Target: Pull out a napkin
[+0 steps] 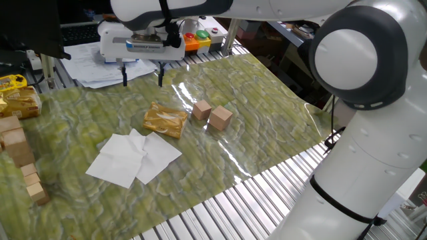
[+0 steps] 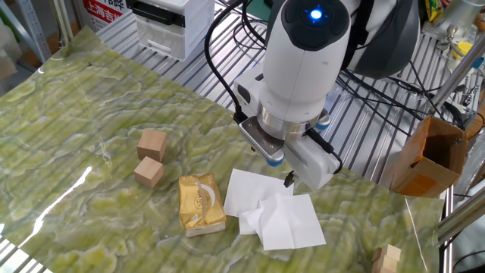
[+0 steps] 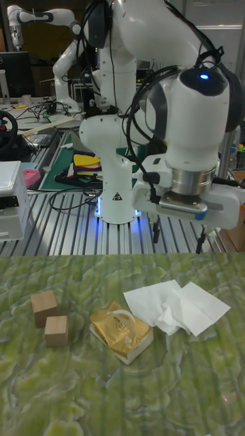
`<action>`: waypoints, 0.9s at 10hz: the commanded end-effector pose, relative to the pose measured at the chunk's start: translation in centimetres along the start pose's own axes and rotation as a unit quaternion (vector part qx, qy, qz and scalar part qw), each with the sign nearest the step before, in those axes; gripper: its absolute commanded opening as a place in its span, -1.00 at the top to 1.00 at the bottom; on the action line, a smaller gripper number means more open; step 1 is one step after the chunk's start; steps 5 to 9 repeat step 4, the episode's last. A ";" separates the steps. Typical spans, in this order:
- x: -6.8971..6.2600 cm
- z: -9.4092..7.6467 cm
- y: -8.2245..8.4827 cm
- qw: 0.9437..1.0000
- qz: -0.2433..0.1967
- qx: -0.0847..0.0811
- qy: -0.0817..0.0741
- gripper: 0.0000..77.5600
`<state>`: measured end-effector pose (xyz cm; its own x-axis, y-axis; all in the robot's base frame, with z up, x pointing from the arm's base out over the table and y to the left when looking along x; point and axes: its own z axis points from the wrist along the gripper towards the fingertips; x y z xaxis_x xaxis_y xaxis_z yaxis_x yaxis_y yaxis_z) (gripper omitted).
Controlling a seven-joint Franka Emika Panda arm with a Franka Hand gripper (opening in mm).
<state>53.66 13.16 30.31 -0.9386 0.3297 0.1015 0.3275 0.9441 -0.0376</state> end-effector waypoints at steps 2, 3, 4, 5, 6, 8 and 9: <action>-7.2 4.1 -7.8 0.993 -0.116 0.004 -0.012 -1.00; -7.3 4.1 -7.8 0.993 -0.117 0.004 -0.014 -1.00; -7.4 4.0 -7.8 0.993 -0.117 0.004 -0.014 -1.00; -7.4 4.0 -7.8 0.993 -0.117 0.004 -0.014 -1.00; -7.4 4.0 -7.8 0.993 -0.117 0.004 -0.014 -1.00; -7.4 4.0 -7.8 0.993 -0.117 0.004 -0.014 -1.00; -7.4 4.0 -7.8 0.993 -0.117 0.004 -0.014 -1.00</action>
